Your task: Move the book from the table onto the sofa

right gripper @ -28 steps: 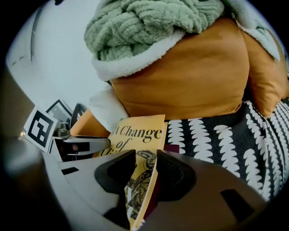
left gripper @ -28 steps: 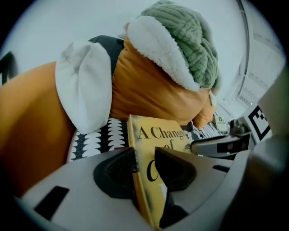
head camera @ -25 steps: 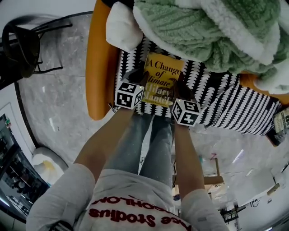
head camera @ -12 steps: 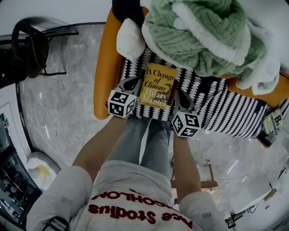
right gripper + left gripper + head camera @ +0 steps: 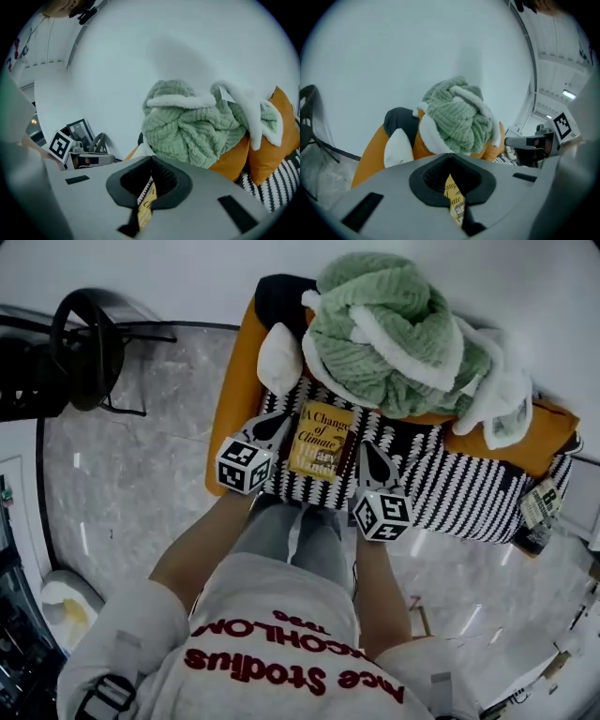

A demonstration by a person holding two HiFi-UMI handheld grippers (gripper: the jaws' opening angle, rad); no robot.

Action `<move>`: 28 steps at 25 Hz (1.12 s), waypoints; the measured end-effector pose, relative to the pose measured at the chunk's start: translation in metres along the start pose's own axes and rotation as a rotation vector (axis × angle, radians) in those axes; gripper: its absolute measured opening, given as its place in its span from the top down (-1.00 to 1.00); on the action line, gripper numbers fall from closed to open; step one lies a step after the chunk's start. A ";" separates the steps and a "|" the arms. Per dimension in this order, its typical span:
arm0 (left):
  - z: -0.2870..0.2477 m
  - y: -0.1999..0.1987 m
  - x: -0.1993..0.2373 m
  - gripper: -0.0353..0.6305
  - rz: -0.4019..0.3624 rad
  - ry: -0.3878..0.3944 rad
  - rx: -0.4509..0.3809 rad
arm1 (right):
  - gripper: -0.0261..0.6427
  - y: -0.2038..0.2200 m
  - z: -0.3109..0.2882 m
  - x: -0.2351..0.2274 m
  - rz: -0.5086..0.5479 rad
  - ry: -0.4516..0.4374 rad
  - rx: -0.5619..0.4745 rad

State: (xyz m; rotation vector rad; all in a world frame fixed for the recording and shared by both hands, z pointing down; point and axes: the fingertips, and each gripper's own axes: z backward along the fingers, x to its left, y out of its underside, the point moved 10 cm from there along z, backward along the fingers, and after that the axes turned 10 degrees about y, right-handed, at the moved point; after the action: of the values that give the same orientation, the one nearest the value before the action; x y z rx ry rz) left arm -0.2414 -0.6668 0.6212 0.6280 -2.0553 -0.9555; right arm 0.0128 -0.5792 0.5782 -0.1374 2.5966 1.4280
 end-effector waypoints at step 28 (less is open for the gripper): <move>0.162 -0.107 -0.135 0.84 -0.223 0.131 -0.372 | 0.84 -0.134 0.175 0.063 0.131 -0.123 -0.355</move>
State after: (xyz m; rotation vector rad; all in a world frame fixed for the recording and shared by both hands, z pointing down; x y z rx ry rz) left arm -0.2819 -0.5711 0.4085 0.7055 -1.6579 -1.3483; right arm -0.0078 -0.5033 0.3629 0.0750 2.2707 1.8691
